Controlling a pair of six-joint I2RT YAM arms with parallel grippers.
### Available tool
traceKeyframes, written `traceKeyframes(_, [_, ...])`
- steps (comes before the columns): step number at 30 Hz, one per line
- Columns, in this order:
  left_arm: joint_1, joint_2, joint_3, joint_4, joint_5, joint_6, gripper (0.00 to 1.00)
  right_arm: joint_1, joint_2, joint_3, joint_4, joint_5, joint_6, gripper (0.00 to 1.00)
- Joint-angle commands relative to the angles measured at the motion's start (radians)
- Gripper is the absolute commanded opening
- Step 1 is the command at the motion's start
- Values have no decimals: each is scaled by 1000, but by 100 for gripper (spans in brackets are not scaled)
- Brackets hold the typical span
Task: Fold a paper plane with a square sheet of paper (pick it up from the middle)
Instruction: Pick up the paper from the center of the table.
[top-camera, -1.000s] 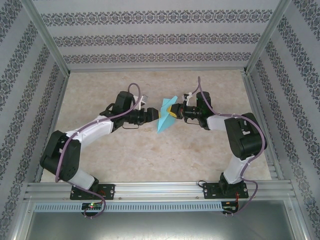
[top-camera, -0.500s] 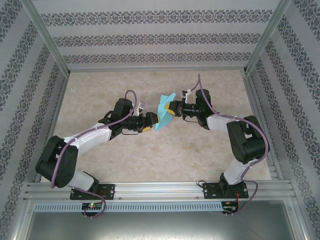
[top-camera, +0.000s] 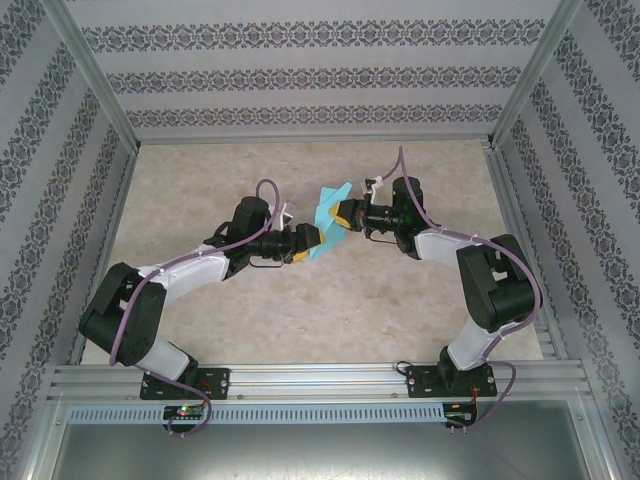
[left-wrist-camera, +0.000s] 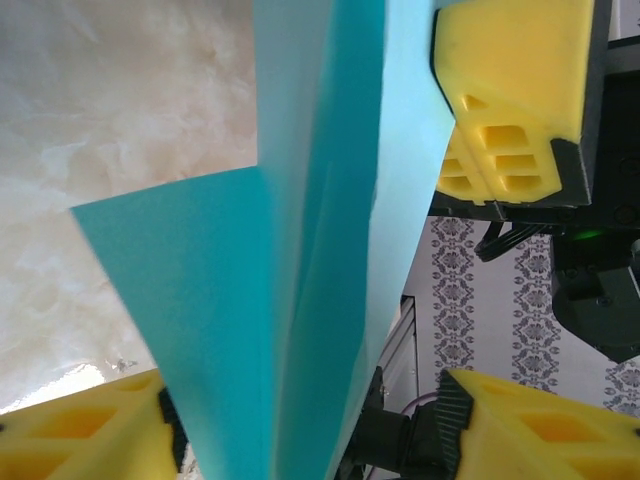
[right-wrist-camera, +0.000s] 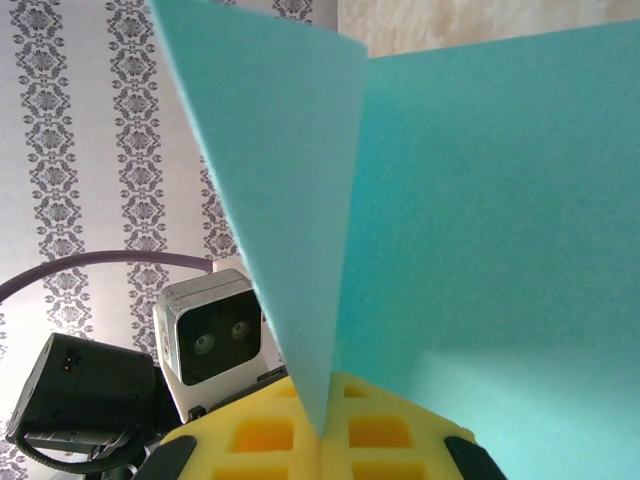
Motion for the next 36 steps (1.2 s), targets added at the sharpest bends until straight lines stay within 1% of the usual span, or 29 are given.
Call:
traceKeyframes(1, [-10,1,36,70,27,-15,61,11,-27,25,26,-3,7,0])
traceKeyframes(5, [-10,-2,51,43,30,6,49,11,-20,27,24,-5,6,0])
traceKeyframes(8, [-11,2,57,36,35,12,43,11,-15,27,25,-3,5,0])
traceKeyframes(11, [-10,3,59,26,33,20,33,10,-11,30,25,-5,3,0])
traceKeyframes(19, [-9,4,65,-9,31,41,24,12,10,30,30,-8,-1,0])
traceKeyframes(23, [-9,5,74,-24,29,48,19,12,14,29,31,-9,-1,0])
traceKeyframes(24, [-9,6,76,-28,30,51,16,11,16,30,28,-9,-2,1])
traceKeyframes(26, [-9,6,78,-34,27,55,13,11,17,29,21,-8,-10,2])
traceKeyframes(28, [-9,6,79,-37,28,57,12,11,20,30,20,-8,-13,5])
traceKeyframes(30, [-9,4,83,-51,26,66,10,11,22,30,9,-3,-21,10])
traceKeyframes(34, [-9,-1,86,-81,18,83,10,8,26,32,-7,2,-39,14])
traceKeyframes(36, [-8,-6,90,-101,12,94,10,5,26,31,-19,3,-50,19])
